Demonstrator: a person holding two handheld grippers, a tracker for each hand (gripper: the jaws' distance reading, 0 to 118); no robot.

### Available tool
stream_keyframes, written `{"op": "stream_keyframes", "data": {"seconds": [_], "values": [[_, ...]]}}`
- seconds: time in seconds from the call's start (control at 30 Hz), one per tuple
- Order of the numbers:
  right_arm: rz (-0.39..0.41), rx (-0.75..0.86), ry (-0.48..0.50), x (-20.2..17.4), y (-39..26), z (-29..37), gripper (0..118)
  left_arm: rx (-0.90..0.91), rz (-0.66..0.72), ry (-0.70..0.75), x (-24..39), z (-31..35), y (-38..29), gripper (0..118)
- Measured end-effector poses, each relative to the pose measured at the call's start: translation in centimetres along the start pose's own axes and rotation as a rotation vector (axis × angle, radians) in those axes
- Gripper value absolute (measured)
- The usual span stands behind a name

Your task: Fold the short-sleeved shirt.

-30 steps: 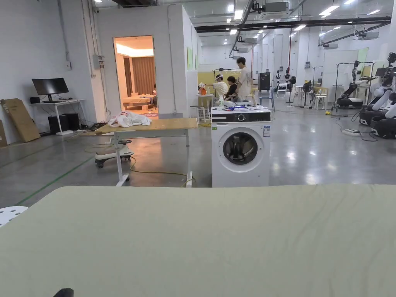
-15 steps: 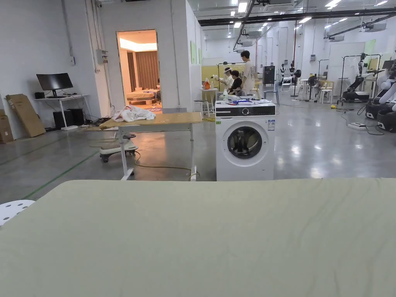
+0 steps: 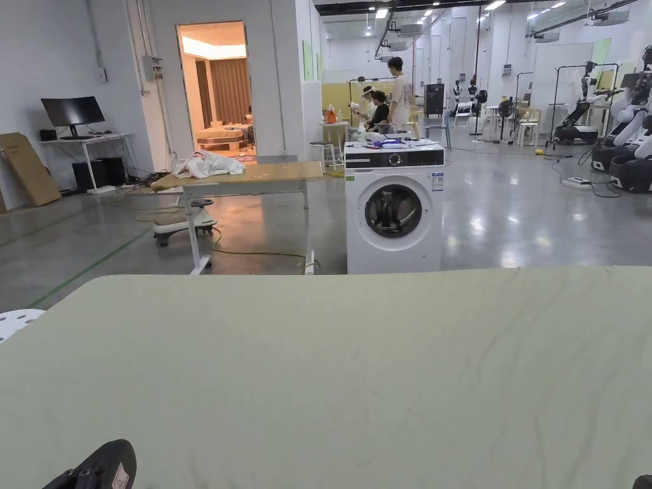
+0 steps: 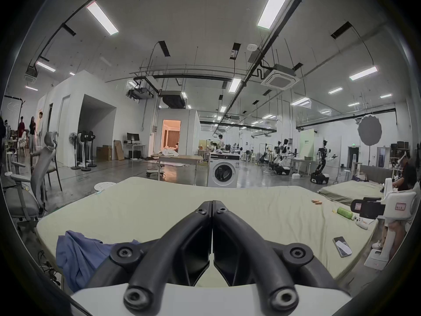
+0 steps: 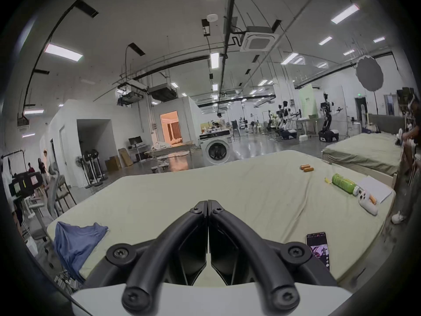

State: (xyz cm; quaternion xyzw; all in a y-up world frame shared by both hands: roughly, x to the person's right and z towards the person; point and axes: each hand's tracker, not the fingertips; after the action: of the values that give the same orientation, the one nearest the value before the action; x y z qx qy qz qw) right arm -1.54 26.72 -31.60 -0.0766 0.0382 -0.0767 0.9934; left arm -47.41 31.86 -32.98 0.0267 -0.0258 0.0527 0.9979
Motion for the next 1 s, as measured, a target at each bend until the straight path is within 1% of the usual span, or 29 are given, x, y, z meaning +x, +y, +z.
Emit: {"op": "stream_keyframes", "data": {"seconds": [0.1, 0.2, 0.27, 0.87, 1.0], "values": [[0.02, 0.003, 0.006, -0.5, 0.0, 0.2, 0, -0.002, -0.009, -0.01, 0.6, 0.1, -0.1, 0], [0.072, 0.017, -0.003, -1.0, 0.0, 0.5, 0, -0.004, -0.05, 0.002, 1.0, 0.2, 0.0, 0], [0.089, 0.021, -0.002, -1.3, 0.1, 0.5, 0, -0.006, -0.06, 0.005, 1.2, 0.2, 0.0, 0], [0.105, 0.046, 0.014, -1.6, 0.4, 0.9, 0, -0.009, -0.037, -0.012, 1.3, 0.6, -0.3, 0], [0.11, 0.05, 0.037, -2.1, 0.4, 0.8, 0, -0.008, -0.025, -0.007, 0.9, 1.2, -0.4, 0]]}}
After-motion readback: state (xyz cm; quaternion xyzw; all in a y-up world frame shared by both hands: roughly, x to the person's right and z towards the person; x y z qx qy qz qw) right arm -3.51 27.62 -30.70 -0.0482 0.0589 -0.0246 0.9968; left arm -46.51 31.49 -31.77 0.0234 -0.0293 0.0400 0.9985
